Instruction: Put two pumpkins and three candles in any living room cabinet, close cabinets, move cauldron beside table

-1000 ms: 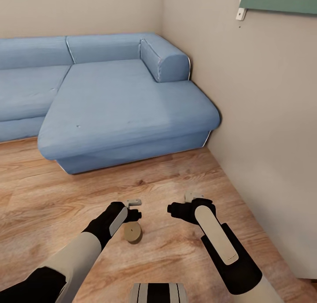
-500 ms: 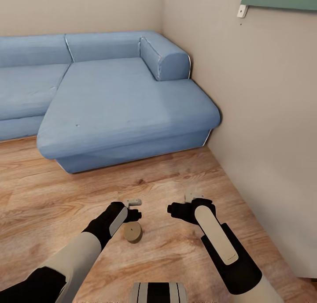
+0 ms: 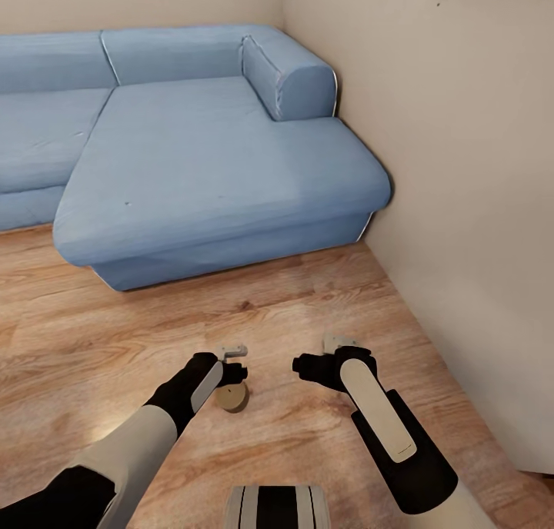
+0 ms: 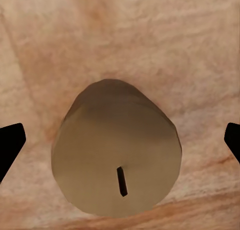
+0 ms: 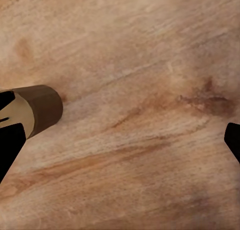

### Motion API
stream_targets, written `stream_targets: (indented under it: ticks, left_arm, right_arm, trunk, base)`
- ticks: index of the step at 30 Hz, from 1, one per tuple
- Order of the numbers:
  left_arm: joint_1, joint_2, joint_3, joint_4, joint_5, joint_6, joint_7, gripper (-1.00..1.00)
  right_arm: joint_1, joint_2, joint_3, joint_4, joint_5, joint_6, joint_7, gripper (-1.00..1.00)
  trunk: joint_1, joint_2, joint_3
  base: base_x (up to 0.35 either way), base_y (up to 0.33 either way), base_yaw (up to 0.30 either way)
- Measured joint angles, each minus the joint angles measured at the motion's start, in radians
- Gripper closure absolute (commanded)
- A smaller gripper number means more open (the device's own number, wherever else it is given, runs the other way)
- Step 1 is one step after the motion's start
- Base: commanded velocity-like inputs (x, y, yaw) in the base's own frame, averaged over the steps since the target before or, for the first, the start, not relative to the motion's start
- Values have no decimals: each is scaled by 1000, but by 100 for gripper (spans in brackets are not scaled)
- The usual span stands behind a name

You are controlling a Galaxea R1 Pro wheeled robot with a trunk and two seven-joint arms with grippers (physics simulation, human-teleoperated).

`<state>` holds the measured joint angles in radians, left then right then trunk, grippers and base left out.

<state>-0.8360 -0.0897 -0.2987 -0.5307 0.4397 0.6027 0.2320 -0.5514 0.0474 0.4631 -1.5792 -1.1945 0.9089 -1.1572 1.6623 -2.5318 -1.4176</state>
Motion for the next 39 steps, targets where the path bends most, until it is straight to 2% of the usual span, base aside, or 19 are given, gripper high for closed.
stream_targets:
  ticks: [7, 17, 39]
  left_arm:
    - [0, 0, -1, 0, -1, -17, 0, -100]
    - [0, 0, -1, 0, -1, -19, 0, -100]
    - [0, 0, 0, 3, -1, -16, 0, -100]
  right_arm:
    - [0, 0, 0, 0, 0, 0, 0, -100]
    - [0, 0, 0, 0, 0, 0, 0, -100]
    - [0, 0, 0, 3, 1, 0, 1, -100]
  trunk:
    - [0, 0, 0]
    - [4, -2, -39]
    - [5, -3, -43]
  base:
    - [0, 0, 0]
    - [0, 0, 0]
    - [0, 0, 0]
